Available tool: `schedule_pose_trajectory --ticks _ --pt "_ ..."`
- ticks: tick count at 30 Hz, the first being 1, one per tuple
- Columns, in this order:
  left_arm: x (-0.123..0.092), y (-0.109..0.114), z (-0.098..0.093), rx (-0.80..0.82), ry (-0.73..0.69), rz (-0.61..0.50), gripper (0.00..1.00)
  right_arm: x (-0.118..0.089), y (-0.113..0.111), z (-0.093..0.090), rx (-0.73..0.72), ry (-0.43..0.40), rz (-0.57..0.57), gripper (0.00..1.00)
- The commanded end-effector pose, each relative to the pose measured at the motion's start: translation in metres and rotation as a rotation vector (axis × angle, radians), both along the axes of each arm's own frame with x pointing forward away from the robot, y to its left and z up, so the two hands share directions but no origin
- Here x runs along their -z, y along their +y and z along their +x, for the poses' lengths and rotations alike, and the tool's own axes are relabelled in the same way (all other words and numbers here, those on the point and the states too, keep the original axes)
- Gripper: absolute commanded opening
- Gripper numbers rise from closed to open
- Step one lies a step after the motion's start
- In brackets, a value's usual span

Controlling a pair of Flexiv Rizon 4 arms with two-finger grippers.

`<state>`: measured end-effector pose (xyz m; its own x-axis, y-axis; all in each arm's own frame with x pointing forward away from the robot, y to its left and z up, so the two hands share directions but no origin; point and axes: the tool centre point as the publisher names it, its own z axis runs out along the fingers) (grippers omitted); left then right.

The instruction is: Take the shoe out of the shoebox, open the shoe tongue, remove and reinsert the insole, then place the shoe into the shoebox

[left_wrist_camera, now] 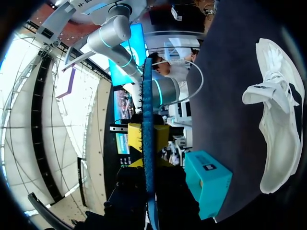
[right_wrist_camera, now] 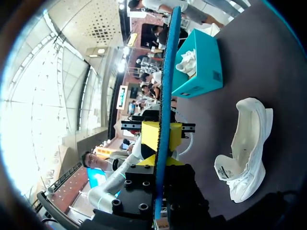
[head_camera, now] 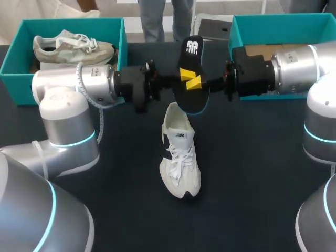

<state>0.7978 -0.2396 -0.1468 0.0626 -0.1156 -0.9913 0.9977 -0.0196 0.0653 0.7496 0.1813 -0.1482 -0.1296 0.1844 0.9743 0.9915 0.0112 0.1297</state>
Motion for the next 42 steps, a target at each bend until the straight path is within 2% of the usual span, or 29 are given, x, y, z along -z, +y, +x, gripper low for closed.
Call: schedule_pose_trajectory --ticks 1,7,9,10,15,19,25,26,32,36,38,42 --pt "0.000 -0.002 -0.004 0.003 -0.001 -0.005 0.00 0.000 0.002 0.000 0.004 0.000 -0.002 0.00" --pt "-0.001 -0.001 -0.006 0.002 0.021 -0.009 0.00 0.000 0.001 0.001 -0.001 0.001 -0.007 0.00" --pt "-0.004 0.000 -0.005 -0.003 0.028 -0.003 0.59 0.000 -0.001 0.002 0.001 -0.004 -0.018 0.00" --pt "-0.006 0.001 -0.005 -0.008 0.037 -0.009 0.98 0.000 -0.002 0.003 0.003 -0.006 -0.019 0.00" --pt "-0.023 0.015 0.002 -0.014 0.119 -0.013 1.00 -0.002 -0.011 0.005 0.033 -0.023 -0.044 0.00" --pt "-0.029 0.032 0.011 -0.043 0.203 0.054 1.00 -0.003 -0.020 0.009 0.055 -0.045 -0.057 0.00" --pt "-0.028 0.062 0.016 -0.082 0.478 0.213 1.00 -0.007 -0.031 0.022 0.106 -0.179 -0.073 0.00" --pt "-0.026 0.067 0.016 -0.080 0.533 0.253 1.00 -0.007 -0.032 0.025 0.111 -0.200 -0.073 0.00" --pt "-0.009 0.088 0.017 -0.120 0.812 0.338 1.00 -0.002 -0.031 0.036 0.093 -0.312 -0.096 0.00" --pt "0.004 0.096 0.015 -0.129 0.973 0.360 1.00 -0.006 -0.031 0.043 0.109 -0.433 -0.096 0.00" --pt "0.016 0.099 0.013 -0.144 0.989 0.397 1.00 -0.007 -0.031 0.046 0.115 -0.503 -0.096 0.00" --pt "0.041 0.103 0.008 -0.162 1.122 0.428 1.00 -0.010 -0.026 0.052 0.101 -0.628 -0.073 0.00"
